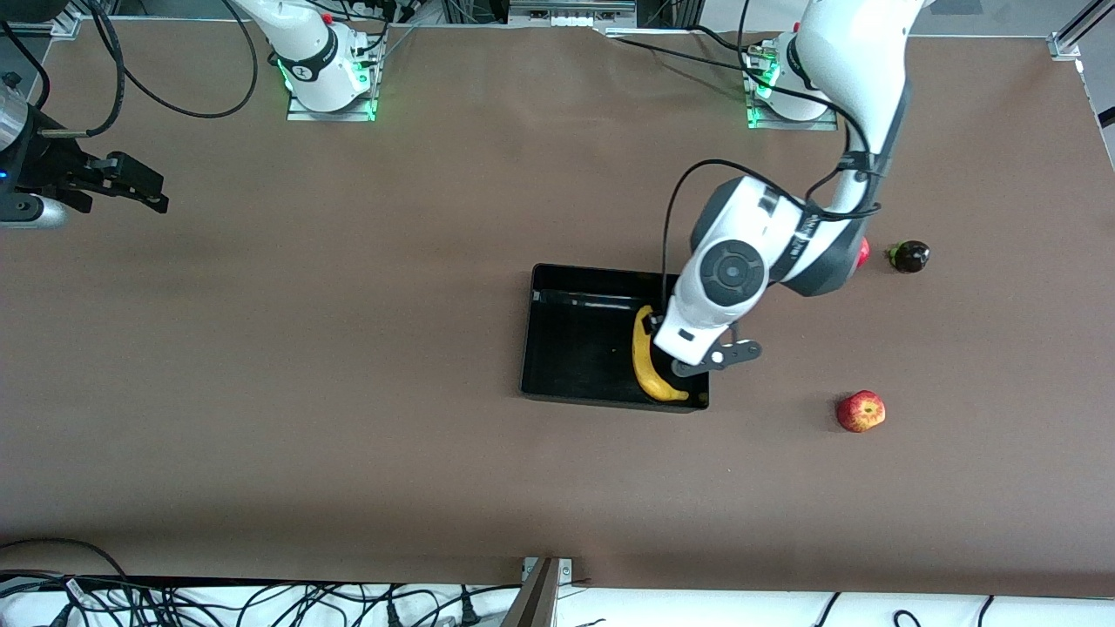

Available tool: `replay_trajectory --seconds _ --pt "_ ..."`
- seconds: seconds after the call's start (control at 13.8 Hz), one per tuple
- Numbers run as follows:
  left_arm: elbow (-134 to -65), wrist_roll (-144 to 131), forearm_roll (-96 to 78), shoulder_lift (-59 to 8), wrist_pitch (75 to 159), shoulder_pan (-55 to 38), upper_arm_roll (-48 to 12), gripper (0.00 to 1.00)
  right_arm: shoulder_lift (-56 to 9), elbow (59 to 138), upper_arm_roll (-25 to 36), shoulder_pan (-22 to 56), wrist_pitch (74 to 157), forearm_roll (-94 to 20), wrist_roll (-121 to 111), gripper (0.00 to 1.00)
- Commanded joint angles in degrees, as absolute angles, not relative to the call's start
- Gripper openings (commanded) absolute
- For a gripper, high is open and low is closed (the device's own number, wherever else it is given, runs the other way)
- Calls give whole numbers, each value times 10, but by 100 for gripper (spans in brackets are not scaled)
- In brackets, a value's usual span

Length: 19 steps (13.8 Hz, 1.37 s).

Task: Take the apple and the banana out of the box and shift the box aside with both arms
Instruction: 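Move the left gripper back into the tray onto the banana, then close the left gripper on the yellow banana and lift it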

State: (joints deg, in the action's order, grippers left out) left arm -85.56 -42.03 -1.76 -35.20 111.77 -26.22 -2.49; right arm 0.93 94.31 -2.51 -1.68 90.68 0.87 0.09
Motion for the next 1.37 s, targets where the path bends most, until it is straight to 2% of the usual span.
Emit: replay_trajectory --seconds 0.0,0.22,0.87,1.08,1.16,1.3 --pt "-847 -425 -24 -379 1163 -256 -45 100 5 932 -26 -17 901 7 6 100" --pt "-849 -446 -21 -408 1218 -268 -50 100 5 932 -26 -16 901 7 6 100" --pt "-853 -468 12 -464 1299 -273 -50 100 5 933 -26 -16 900 7 6 100" --pt "-852 -482 29 -489 1303 -273 -50 100 5 932 -26 -17 900 7 6 100" --pt "-853 -493 36 -490 1315 -273 -50 89 5 932 -26 -16 898 7 6 100" --pt "-853 -499 34 -490 1320 -272 -50 25 5 933 -26 -17 898 7 6 100"
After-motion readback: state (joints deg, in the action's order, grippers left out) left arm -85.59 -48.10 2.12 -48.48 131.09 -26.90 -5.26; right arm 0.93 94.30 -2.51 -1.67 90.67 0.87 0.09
